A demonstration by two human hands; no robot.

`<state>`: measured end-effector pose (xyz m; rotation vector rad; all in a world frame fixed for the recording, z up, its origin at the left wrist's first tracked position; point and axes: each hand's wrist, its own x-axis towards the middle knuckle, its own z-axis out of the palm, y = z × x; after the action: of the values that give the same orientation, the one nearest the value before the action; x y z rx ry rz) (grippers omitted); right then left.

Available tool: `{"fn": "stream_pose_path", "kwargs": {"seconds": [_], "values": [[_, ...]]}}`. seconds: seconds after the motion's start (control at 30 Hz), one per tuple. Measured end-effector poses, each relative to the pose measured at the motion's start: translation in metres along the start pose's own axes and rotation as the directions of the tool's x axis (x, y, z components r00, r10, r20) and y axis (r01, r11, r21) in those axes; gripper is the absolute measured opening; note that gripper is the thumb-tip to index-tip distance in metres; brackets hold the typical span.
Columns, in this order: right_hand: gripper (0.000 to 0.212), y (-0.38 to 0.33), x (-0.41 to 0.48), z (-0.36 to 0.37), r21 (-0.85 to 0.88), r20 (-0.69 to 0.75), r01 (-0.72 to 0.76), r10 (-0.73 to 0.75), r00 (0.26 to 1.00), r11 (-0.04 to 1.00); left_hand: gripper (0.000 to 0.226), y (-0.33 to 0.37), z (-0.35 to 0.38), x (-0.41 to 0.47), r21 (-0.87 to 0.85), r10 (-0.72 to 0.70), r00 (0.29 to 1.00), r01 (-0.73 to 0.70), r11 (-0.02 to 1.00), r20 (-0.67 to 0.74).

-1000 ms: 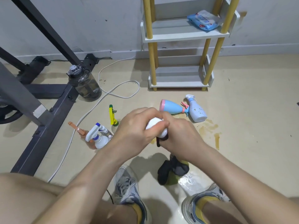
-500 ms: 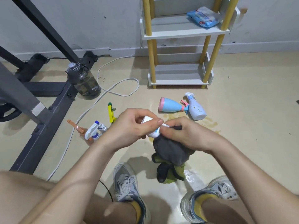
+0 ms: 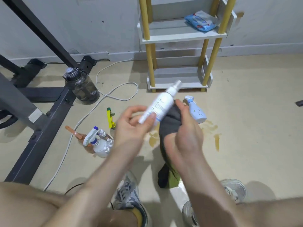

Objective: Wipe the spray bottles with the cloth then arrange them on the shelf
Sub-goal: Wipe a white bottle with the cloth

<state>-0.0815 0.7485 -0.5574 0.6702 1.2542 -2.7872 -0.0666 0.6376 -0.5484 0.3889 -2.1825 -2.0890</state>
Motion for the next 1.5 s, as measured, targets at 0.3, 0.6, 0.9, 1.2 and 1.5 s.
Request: {"fn": "stream_pose_path", "kwargs": {"seconds": [0.3,0.6,0.9,1.2,1.5], "values": [[0.060,0.041,-0.035,0.002,-0.661,0.554,0.614,-0.271,0.787,0.431,0.024,0.000,0.012,-0.006,-0.040,0.011,0.990,-0.005,0.999,0.140],[0.073,0.014,-0.007,0.003,-0.738,0.364,0.420,-0.212,0.907,0.529,0.031,-0.017,0.009,-0.016,0.186,0.139,0.967,-0.180,0.966,0.216],[0.032,-0.019,0.004,-0.042,-0.638,0.491,0.278,0.101,0.865,0.718,0.055,0.017,-0.017,0.005,0.612,0.099,0.935,-0.300,0.731,0.341],[0.044,-0.037,0.013,-0.044,-0.779,0.432,0.245,0.211,0.877,0.577,0.014,0.025,-0.022,0.018,0.283,0.052,0.964,-0.127,0.951,0.260],[0.032,0.020,0.019,-0.013,-0.449,-0.081,0.217,-0.282,0.956,0.867,0.013,0.012,-0.015,0.009,0.349,-0.106,0.987,0.057,0.935,0.124]]}}
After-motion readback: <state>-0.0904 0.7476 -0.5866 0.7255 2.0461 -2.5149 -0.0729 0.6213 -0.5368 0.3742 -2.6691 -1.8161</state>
